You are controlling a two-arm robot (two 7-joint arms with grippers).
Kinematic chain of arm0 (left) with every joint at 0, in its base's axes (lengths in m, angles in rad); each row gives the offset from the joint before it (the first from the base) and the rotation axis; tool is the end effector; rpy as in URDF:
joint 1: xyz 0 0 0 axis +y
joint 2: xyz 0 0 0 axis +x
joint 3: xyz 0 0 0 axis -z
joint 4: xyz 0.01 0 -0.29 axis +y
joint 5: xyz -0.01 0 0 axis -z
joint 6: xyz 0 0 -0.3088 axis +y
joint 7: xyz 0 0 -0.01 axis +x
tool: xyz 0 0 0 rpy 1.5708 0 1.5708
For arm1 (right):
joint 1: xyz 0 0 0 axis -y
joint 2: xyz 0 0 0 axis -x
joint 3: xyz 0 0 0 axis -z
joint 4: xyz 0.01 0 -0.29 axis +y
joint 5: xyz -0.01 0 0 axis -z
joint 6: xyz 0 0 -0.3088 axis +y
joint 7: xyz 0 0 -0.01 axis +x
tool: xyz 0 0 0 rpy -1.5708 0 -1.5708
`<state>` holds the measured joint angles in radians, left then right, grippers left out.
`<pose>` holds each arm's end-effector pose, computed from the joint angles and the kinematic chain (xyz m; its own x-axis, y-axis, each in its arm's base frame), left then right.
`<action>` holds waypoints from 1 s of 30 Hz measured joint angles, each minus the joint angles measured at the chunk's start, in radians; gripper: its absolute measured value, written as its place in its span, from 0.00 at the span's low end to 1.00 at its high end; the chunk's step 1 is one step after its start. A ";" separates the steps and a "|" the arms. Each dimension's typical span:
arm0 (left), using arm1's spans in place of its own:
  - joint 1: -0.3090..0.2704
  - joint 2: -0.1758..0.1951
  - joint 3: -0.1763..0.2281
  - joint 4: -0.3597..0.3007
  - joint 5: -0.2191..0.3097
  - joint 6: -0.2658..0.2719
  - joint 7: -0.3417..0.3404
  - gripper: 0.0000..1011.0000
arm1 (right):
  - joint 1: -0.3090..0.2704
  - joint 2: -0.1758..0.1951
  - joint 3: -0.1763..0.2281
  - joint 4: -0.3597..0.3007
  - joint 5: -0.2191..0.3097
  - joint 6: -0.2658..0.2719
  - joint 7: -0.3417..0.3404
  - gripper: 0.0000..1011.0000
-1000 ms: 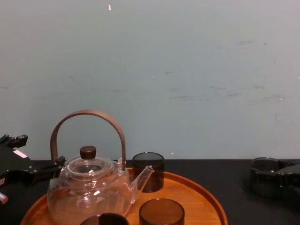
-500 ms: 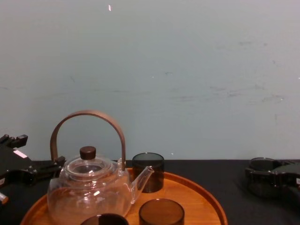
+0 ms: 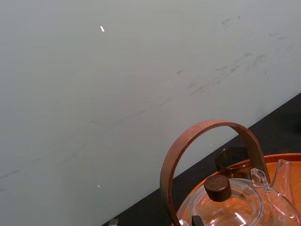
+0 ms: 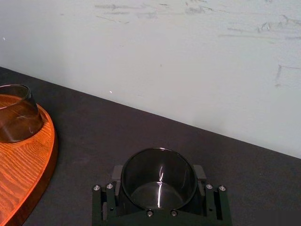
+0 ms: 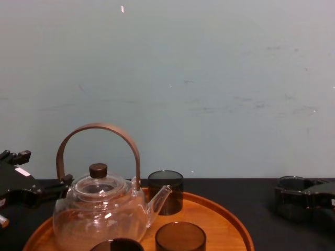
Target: Pick up the glass from the table and place it on the tray.
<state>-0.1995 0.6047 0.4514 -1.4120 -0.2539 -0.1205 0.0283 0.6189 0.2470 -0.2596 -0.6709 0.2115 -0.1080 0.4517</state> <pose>0.3581 0.0827 -0.3023 0.2923 0.8803 0.3737 -0.9553 0.2873 0.0703 0.4724 -0.0834 -0.3280 0.4352 -0.8992 0.0455 0.8779 0.4127 -0.2427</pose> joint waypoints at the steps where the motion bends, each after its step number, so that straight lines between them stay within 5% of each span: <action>1: 0.000 0.000 0.000 0.000 0.000 0.000 0.000 1.00 | 0.000 0.000 0.000 0.000 0.000 0.000 0.000 0.89; 30: 0.000 0.000 0.000 0.000 0.000 0.000 0.000 1.00 | -0.008 -0.001 0.013 -0.006 0.010 -0.001 0.011 0.89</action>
<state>-0.1995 0.6047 0.4514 -1.4120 -0.2539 -0.1206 0.0283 0.6111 0.2463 -0.2469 -0.6768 0.2217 -0.1092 0.4623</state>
